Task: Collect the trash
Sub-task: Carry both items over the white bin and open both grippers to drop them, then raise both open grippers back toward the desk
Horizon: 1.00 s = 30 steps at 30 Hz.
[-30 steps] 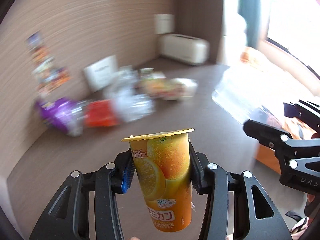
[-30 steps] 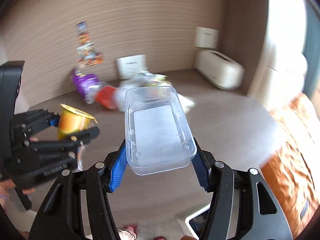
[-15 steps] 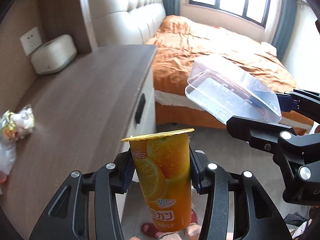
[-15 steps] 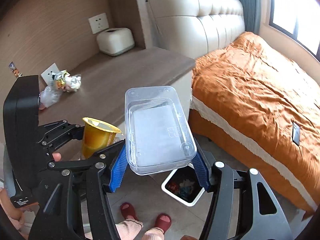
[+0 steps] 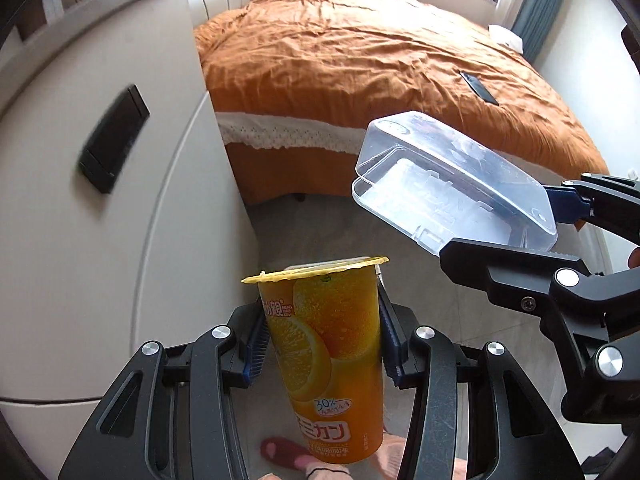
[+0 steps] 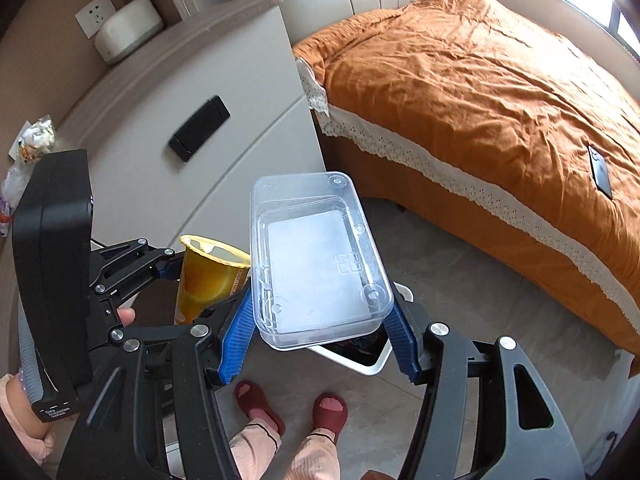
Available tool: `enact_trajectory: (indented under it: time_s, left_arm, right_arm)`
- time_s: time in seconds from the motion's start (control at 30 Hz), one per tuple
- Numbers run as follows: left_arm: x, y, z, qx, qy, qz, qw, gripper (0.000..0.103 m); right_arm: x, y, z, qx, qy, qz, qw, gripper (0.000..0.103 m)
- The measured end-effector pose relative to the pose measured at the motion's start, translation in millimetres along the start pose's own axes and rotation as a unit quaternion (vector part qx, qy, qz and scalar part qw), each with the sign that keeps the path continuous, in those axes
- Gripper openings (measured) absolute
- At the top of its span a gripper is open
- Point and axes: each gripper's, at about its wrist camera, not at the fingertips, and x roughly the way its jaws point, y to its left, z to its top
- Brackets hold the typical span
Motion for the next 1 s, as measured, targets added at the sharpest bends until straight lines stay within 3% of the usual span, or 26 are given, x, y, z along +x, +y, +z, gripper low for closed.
enact_trajectory:
  time_s: [0.33,0.5,0.53,0.57,0.6,0.63,0.67,0.7,0.8,1.0]
  left_arm:
    - [116.2,6.9,-20.2,-0.004,0.028,-0.015,0.9995,0.046]
    - [156.1,3.4,-31.9,-0.001,0.04,-0.03,0.9987,0.047]
    - [165.0,3.4,-35.1,-0.002,0.044,-0.036,0.9984,0.049]
    - [173.0,4.3,-38.5,-0.006,0.051,-0.045,0.9977,0.063]
    - [182.6,4.5,-40.5,-0.014,0.058,-0.056,0.9966,0.092]
    - [192.7,3.5,-42.6,-0.021,0.064,-0.066,0.9955,0.099]
    - [198.9,1.7,-45.5,-0.024,0.063,-0.07,0.9952,0.098]
    - [206.3,0.6,-47.8,-0.026,0.072,-0.074,0.9944,0.098]
    - [219.7,-7.1,-51.5,-0.016,0.092,-0.062,0.9937,0.098]
    - [193.0,-15.0,-42.6,-0.006,0.086,-0.043,0.9953,0.098]
  right_arm:
    - [110.3,-30.9,-29.6,0.011,0.044,-0.008,0.999,0.06]
    - [153.9,-45.2,-42.5,0.021,0.066,-0.003,0.998,0.06]
    - [160.7,-47.9,-44.8,0.023,0.07,-0.002,0.997,0.06]
    - [167.0,-50.5,-47.5,0.024,0.073,-0.003,0.997,0.061]
    - [174.4,-53.7,-50.5,0.027,0.078,-0.002,0.997,0.065]
    - [181.1,-59.1,-52.9,0.036,0.08,-0.002,0.996,0.081]
    - [188.7,-66.8,-55.4,0.048,0.083,-0.004,0.995,0.094]
    - [192.9,-71.8,-57.8,0.055,0.084,-0.009,0.995,0.098]
    - [197.2,-78.9,-63.3,0.06,0.096,-0.024,0.993,0.098]
    - [168.9,-75.6,-58.9,0.068,0.092,-0.021,0.993,0.098]
